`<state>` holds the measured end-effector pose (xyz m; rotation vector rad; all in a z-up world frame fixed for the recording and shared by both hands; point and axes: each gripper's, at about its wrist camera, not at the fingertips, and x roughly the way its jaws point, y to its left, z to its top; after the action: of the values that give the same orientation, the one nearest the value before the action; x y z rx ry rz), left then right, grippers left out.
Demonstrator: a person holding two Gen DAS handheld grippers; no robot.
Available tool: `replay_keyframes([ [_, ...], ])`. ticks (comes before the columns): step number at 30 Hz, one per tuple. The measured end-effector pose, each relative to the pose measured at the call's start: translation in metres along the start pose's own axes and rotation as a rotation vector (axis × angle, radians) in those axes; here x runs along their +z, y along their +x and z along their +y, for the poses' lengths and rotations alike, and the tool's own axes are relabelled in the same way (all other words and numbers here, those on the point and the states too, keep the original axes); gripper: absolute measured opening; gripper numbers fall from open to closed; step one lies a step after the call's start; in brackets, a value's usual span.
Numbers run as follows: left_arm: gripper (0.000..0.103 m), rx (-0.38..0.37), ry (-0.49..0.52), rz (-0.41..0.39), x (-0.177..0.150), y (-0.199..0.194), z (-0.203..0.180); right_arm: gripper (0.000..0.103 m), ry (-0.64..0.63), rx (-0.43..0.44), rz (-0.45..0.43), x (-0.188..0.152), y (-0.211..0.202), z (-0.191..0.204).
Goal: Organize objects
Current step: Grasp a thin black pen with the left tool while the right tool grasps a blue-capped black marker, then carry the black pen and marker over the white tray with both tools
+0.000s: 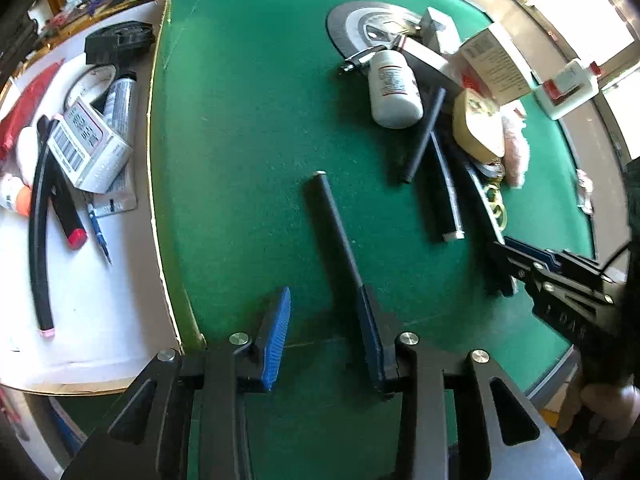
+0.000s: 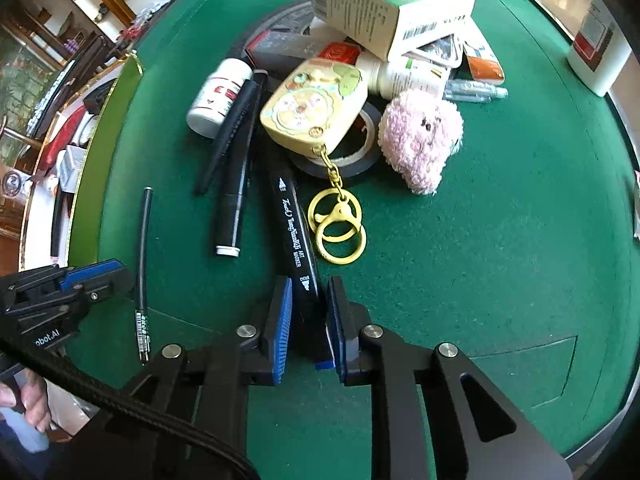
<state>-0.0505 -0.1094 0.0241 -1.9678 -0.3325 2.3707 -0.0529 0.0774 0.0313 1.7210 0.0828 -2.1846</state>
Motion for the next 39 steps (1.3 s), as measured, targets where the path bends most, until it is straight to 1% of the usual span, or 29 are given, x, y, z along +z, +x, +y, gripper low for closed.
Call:
replay_keyframes([
  [1, 0.033, 0.006, 0.008, -0.005, 0.002, -0.001, -0.004, 0.016, -0.033, -0.017, -0.005, 0.001, 0.000, 0.004],
  [2, 0.040, 0.022, 0.024, -0.008, 0.005, -0.001, -0.009, 0.016, -0.060, -0.035, -0.008, 0.001, 0.000, 0.007],
  [4, 0.043, 0.084, 0.084, -0.029, 0.009, -0.001, -0.022, 0.016, -0.093, -0.062, -0.011, 0.004, 0.001, 0.010],
  [5, 0.040, 0.131, 0.119, -0.040, 0.009, 0.000, -0.030, 0.016, -0.106, -0.073, -0.010, 0.005, 0.001, 0.011],
  [6, 0.033, 0.171, 0.153, -0.054, 0.009, 0.001, -0.037, 0.017, -0.133, -0.091, -0.008, 0.005, 0.001, 0.014],
  [7, 0.021, 0.164, 0.182, -0.077, 0.009, -0.001, -0.043, 0.021, -0.169, -0.107, -0.005, 0.004, 0.002, 0.019],
  [8, 0.008, 0.174, 0.200, -0.093, 0.010, -0.002, -0.048, 0.028, -0.200, -0.106, -0.004, 0.002, 0.002, 0.022],
  [9, 0.006, 0.182, 0.207, -0.097, 0.011, -0.003, -0.050, 0.031, -0.203, -0.098, -0.009, 0.000, 0.001, 0.023],
  [10, 0.006, 0.184, 0.210, -0.099, 0.013, -0.005, -0.051, 0.032, -0.204, -0.096, -0.020, -0.002, 0.001, 0.022],
  [12, 0.006, 0.163, 0.191, -0.091, 0.015, -0.011, -0.047, 0.013, -0.213, -0.115, -0.033, -0.006, -0.002, 0.020],
  [13, 0.006, 0.130, 0.175, -0.082, 0.016, -0.014, -0.044, 0.012, -0.183, -0.072, -0.023, -0.008, -0.006, 0.013],
  [15, 0.006, 0.068, 0.130, -0.071, 0.021, -0.022, -0.036, 0.012, -0.134, -0.017, -0.010, -0.015, -0.009, 0.005],
  [16, 0.006, 0.058, 0.127, -0.071, 0.023, -0.025, -0.035, 0.012, -0.115, 0.010, -0.006, -0.020, -0.012, 0.001],
  [17, 0.006, 0.047, 0.127, -0.074, 0.025, -0.029, -0.034, 0.012, -0.089, 0.063, -0.005, -0.026, -0.016, -0.004],
  [19, 0.006, 0.026, 0.122, -0.082, 0.030, -0.036, -0.033, 0.012, -0.051, 0.129, -0.008, -0.034, -0.022, -0.009],
  [21, 0.006, -0.007, 0.113, -0.090, 0.037, -0.045, -0.033, 0.012, -0.027, 0.171, -0.017, -0.040, -0.028, -0.012],
  [25, 0.006, -0.021, 0.127, -0.110, 0.049, -0.059, -0.034, 0.012, 0.011, 0.194, -0.011, -0.047, -0.036, -0.017],
  [26, 0.006, -0.027, 0.128, -0.113, 0.049, -0.061, -0.022, 0.012, 0.021, 0.202, -0.011, -0.049, -0.038, -0.018],
  [27, 0.006, -0.032, 0.130, -0.117, 0.034, -0.062, -0.020, 0.012, 0.025, 0.203, -0.016, -0.056, -0.044, -0.019],
  [28, 0.006, -0.034, 0.132, -0.122, 0.036, -0.065, -0.020, 0.012, 0.031, 0.207, -0.032, -0.058, -0.049, -0.021],
  [29, 0.006, -0.038, 0.132, -0.128, 0.039, -0.067, -0.022, 0.012, 0.034, 0.213, -0.040, -0.060, -0.053, -0.020],
  [30, 0.006, -0.041, 0.132, -0.131, 0.043, -0.061, -0.037, 0.012, 0.034, 0.212, -0.042, -0.053, -0.052, -0.021],
  [31, 0.006, -0.044, 0.130, -0.136, 0.046, -0.065, -0.036, 0.012, 0.037, 0.206, -0.054, -0.055, -0.057, -0.021],
  [32, 0.006, -0.044, 0.127, -0.144, 0.039, -0.074, -0.023, 0.012, 0.041, 0.207, -0.062, -0.046, -0.053, -0.013],
  [34, 0.006, -0.048, 0.119, -0.156, 0.038, -0.080, -0.016, 0.012, 0.044, 0.215, -0.065, -0.038, -0.052, -0.006],
  [36, 0.006, -0.054, 0.107, -0.173, -0.004, -0.083, 0.020, 0.012, 0.043, 0.218, -0.073, -0.033, -0.050, 0.005],
  [37, 0.006, -0.055, 0.101, -0.181, 0.000, -0.090, 0.025, 0.012, 0.034, 0.223, -0.075, -0.032, -0.052, 0.009],
  [38, 0.006, -0.057, 0.091, -0.192, -0.012, -0.095, 0.039, 0.012, 0.024, 0.226, -0.080, -0.030, -0.053, 0.016],
  [39, 0.006, -0.058, 0.080, -0.203, -0.033, -0.102, 0.065, 0.012, 0.014, 0.231, -0.087, -0.028, -0.055, 0.023],
])
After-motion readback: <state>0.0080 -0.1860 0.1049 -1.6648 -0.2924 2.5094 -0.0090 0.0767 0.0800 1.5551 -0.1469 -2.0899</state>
